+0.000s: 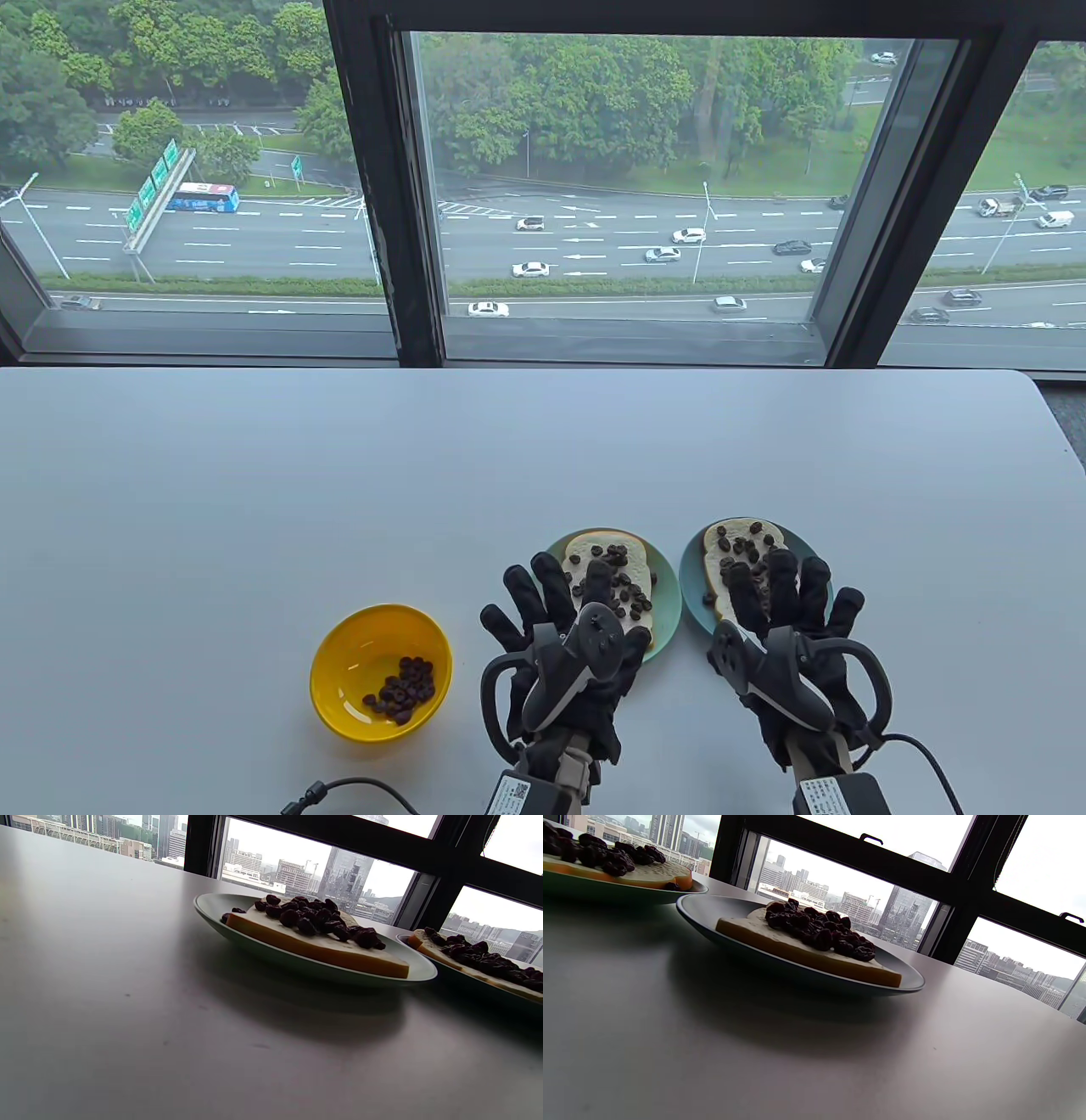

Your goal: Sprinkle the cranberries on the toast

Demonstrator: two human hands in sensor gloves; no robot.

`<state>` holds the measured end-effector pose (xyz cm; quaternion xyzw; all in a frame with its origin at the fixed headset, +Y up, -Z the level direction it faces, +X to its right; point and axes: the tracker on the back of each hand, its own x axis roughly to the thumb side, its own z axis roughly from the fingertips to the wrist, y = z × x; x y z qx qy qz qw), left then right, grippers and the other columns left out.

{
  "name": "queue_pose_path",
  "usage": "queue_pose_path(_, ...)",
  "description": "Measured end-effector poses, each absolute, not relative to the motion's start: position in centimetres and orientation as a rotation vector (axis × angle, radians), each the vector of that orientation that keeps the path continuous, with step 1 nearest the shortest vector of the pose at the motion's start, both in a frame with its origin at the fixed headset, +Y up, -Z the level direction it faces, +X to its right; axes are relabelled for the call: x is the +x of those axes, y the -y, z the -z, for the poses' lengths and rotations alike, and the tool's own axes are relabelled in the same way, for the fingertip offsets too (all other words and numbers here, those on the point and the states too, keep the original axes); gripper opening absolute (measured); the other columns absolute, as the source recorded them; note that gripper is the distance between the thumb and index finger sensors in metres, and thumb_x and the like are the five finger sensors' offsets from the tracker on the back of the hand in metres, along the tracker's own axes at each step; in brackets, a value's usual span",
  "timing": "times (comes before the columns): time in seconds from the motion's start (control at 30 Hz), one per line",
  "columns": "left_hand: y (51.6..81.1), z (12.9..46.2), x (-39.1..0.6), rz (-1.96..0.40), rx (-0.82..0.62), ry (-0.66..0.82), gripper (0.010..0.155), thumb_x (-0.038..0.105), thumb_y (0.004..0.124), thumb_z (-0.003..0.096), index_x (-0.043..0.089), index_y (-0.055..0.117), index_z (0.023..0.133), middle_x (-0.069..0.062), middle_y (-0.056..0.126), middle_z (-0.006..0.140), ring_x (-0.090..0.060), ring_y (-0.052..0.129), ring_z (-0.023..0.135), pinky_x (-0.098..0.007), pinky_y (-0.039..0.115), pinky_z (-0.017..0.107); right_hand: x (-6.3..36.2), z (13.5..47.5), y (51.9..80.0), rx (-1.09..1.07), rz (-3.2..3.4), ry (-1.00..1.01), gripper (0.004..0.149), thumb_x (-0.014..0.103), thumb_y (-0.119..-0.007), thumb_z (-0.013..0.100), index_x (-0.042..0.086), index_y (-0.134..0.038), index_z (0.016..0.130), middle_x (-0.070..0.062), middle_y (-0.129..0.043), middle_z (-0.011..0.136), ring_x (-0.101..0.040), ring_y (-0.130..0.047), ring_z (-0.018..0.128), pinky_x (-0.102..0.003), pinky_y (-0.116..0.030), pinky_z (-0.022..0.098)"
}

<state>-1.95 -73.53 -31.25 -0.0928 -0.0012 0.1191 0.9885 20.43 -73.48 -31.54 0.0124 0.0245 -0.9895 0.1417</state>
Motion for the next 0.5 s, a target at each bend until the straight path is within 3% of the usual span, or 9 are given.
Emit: queue_pose_path(0.5, 74.20, 31.50, -2.44, -0.289, -0.255, 0.001, 0.083, 0.077, 0.049, 0.0429, 0.044, 0.012, 0.109, -0.012, -0.013, 0.111, -0.041, -0.017, 0.096, -0.072, 0.003, 0.063, 20.15, 31.62, 74.03, 0.038, 2.807, 0.003, 0.095, 0.071, -0.051, 0.037, 0.030, 0.015, 0.091, -0.022, 0.007, 0.098, -0.053, -0.007, 0.094, -0.075, -0.028, 0.063)
